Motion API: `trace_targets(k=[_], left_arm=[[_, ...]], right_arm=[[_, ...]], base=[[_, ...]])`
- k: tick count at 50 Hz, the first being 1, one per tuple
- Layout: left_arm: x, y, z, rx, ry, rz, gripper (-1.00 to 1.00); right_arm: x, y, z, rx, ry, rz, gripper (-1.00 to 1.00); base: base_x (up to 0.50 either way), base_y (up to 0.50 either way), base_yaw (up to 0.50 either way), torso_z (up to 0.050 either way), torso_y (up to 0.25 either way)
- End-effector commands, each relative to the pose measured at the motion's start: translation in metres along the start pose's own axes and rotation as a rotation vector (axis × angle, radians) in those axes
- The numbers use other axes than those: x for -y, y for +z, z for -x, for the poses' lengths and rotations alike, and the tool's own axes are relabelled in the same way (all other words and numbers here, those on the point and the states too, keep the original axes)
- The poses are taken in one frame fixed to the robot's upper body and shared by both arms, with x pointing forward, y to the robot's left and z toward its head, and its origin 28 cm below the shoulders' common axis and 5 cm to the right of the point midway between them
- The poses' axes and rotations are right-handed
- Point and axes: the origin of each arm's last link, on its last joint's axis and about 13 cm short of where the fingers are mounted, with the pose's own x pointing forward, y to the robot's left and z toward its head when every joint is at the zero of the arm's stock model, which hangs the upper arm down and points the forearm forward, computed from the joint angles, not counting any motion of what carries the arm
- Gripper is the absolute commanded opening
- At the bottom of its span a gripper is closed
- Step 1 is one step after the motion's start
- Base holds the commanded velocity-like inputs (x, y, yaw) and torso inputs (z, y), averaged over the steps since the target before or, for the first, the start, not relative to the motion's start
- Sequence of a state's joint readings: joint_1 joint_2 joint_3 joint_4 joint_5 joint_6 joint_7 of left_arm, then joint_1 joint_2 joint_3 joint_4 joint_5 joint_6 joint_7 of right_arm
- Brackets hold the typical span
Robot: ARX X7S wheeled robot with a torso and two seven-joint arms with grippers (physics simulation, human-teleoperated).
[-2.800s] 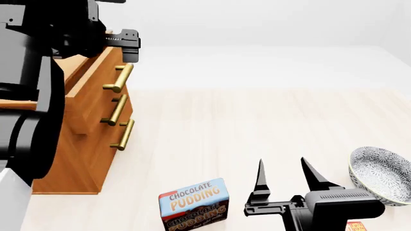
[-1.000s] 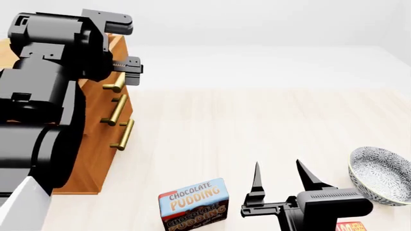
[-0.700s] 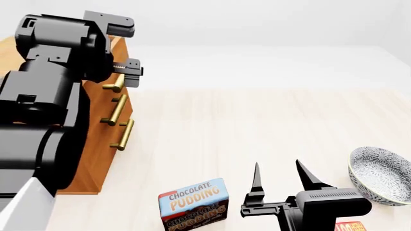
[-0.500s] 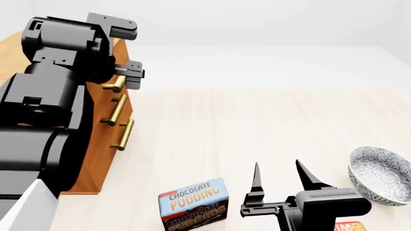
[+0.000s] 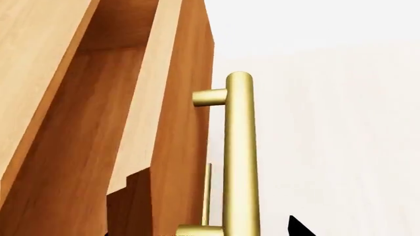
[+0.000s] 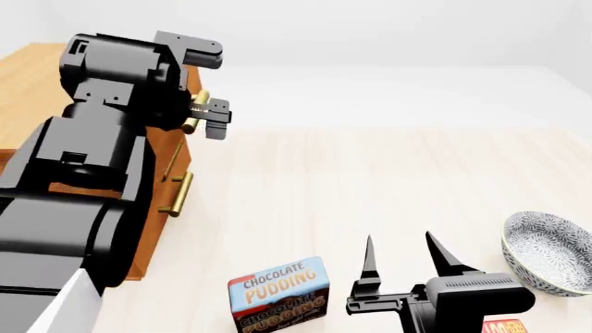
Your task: Put the butter at the back in the top drawer of the cabinet and close it.
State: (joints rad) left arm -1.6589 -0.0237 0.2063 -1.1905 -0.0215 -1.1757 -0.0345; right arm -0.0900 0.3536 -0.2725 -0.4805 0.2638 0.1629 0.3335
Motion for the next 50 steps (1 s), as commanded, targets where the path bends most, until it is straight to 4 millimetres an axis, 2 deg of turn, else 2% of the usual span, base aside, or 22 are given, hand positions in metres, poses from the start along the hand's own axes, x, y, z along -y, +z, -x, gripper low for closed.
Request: trace_targets(k=[1, 26, 50], left_arm=[[0.013, -0.003, 0.004, -0.012, -0.131, 0.04, 1.0], [0.036, -0.003, 0.024, 0.023, -0.19, -0.016, 1.0], [0.074, -0.008, 0.052, 0.066, -0.243, -0.132, 1.0]], right_arm=[[0.0, 0.0, 0.001, -0.001, 0.002, 0.0, 1.0], [0.0, 0.0, 0.002, -0.001, 0.006, 0.002, 1.0], [0.007, 0.001, 0.007, 0.01, 0.002, -0.014, 1.0]], base=[[0.0, 0.0, 0.0, 0.0, 0.0], [0.0, 0.0, 0.0, 0.0, 0.0], [0.0, 0.0, 0.0, 0.0, 0.0]])
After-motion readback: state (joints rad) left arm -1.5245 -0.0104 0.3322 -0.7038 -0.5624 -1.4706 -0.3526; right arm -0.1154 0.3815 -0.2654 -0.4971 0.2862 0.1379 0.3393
